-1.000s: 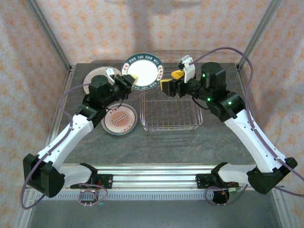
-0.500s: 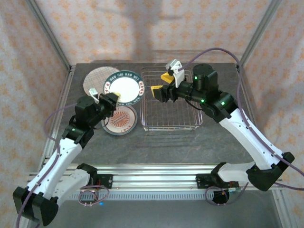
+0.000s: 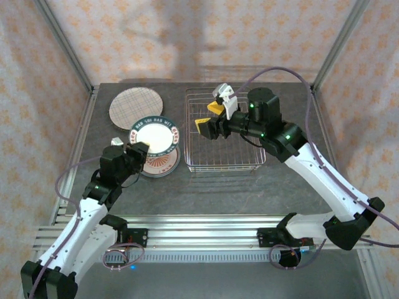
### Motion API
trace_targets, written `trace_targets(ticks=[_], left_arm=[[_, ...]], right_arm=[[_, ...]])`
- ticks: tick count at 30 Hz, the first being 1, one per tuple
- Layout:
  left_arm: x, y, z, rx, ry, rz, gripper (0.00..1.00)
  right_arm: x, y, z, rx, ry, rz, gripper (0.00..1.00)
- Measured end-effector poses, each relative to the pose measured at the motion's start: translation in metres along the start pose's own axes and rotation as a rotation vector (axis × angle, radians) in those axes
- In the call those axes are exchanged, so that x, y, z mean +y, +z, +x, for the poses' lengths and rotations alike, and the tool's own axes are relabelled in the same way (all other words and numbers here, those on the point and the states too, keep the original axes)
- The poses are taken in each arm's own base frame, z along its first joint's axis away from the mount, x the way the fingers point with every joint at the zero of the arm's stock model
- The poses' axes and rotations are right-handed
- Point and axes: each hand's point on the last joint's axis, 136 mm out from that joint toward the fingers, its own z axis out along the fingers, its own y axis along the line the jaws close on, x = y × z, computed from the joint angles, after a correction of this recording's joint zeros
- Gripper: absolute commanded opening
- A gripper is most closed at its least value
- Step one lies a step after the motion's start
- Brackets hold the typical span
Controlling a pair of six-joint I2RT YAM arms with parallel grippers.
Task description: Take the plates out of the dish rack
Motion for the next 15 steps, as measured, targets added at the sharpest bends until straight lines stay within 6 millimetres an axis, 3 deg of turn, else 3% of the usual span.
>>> trace_targets(ticks=[15], left_arm=[[0.069,0.015,0.006,-0.006,-0.015,-0.113,0.11]], right_arm=[[0.004,0.002,0.004,0.007,0.003,-0.028,0.73]])
